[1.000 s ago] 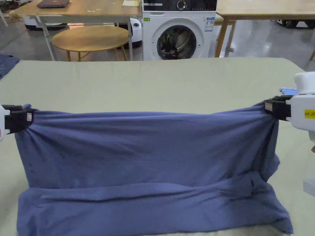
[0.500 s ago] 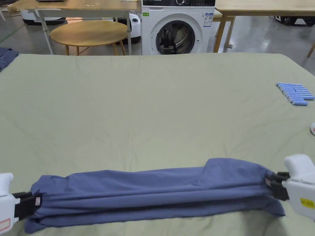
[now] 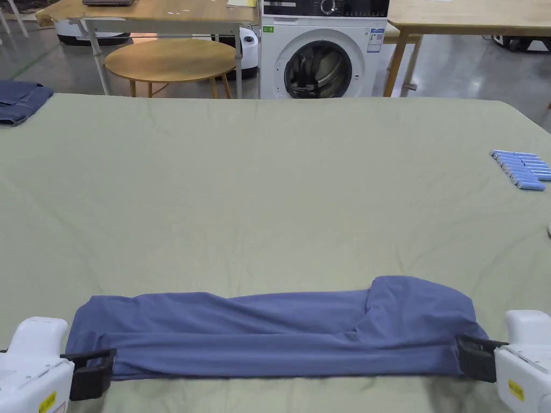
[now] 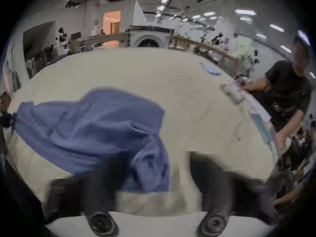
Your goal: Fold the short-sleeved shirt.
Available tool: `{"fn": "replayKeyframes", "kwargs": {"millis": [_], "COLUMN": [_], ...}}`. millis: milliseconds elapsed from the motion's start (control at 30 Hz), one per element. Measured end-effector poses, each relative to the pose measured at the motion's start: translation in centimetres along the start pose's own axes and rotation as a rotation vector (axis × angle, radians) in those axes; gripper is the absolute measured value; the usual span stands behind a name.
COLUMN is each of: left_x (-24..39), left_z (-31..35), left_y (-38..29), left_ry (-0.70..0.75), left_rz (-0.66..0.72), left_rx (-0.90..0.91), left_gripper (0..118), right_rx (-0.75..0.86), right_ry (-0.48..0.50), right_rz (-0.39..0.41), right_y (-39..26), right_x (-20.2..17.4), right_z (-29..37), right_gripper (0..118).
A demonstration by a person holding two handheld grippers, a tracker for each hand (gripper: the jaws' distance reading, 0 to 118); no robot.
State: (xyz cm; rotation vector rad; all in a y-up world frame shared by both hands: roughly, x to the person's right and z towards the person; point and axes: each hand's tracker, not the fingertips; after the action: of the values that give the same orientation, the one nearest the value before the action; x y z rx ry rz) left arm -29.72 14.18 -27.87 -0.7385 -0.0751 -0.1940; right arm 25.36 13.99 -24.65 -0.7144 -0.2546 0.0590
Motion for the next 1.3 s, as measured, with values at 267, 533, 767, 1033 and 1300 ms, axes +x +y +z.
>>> {"fn": "replayKeyframes", "kwargs": {"millis": [267, 533, 767, 1033, 1300], "left_x": [3.1, 3.8, 1.5, -1.5, -14.2], "left_z": [9.2, 13.1, 11.6, 6.1, -5.0], "left_y": [3.0, 1.4, -1.0, -0.2, -1.3], "left_ry": [-0.216, -0.133, -0.067, -0.107, -0.701], "left_rz": [0.336, 0.182, 0.25, 0.266, 0.747], "left_rx": [0.323, 0.364, 0.283, 0.193, -0.082], "left_gripper": [95, 0, 0, 0, 68], "right_rx": [0.335, 0.435, 0.334, 0.276, 0.226], "right_ry": [0.194, 0.327, 0.325, 0.352, 0.334], "right_rz": [0.001, 0.152, 0.163, 0.172, 0.199], "right_y": [5.7, 4.2, 2.4, 2.5, 1.0], "right_x": [-9.2, -15.6, -17.2, -18.5, -15.5], "right_z": [9.8, 14.9, 12.8, 11.1, 11.2], "right_gripper": [115, 0, 0, 0, 0]}}
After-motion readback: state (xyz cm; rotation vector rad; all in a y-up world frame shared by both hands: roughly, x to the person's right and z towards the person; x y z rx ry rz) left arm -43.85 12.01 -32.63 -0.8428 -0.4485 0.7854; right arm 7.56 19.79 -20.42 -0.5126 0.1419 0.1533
